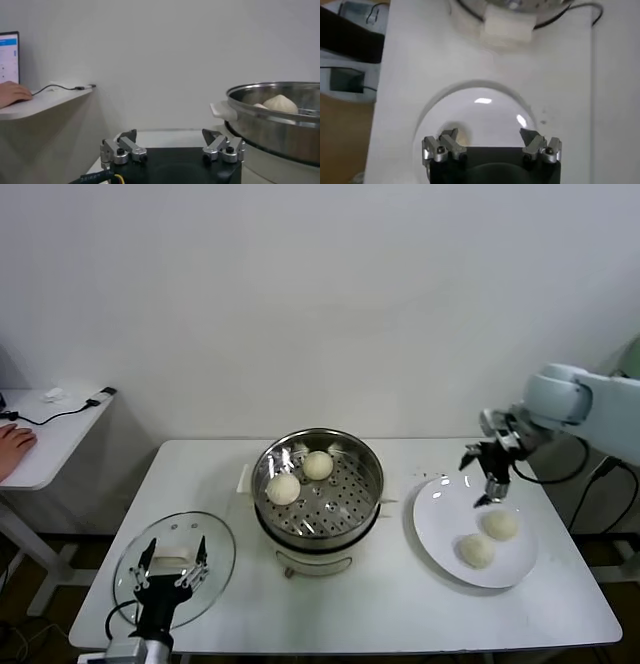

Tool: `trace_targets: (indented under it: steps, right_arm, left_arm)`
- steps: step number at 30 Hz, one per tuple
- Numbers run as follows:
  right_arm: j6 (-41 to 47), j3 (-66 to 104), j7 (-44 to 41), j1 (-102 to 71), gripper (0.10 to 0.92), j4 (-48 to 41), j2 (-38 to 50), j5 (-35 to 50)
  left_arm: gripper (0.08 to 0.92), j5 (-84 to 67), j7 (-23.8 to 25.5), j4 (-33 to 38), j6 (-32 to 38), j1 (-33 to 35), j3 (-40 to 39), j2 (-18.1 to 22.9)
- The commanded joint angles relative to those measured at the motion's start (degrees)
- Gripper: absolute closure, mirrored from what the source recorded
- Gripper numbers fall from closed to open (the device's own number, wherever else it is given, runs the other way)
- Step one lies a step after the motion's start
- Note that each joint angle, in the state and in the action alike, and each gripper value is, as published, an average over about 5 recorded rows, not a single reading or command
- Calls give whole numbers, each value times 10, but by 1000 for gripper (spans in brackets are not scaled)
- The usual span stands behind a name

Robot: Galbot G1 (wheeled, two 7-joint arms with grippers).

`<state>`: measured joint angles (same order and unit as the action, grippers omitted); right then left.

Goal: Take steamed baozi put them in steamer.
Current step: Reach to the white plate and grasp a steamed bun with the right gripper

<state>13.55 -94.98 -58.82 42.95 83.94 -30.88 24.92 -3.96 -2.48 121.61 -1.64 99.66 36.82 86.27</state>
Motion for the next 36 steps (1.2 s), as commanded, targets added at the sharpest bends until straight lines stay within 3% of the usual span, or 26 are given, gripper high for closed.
trace_targets:
  steps: [1,14,36]
  right_arm:
    - [-2,66,3,-148,203,4,73,-76]
    - [34,203,51,-308,203,-51,25,-136]
    - [52,251,86,-349,225,-69,-10,-136]
  left_arm:
    - [177,1,1,-4,-2,1,0,2]
    - [177,3,1,-9,0,0,-2,4]
    - [177,3,0,-4,0,0,-6,4]
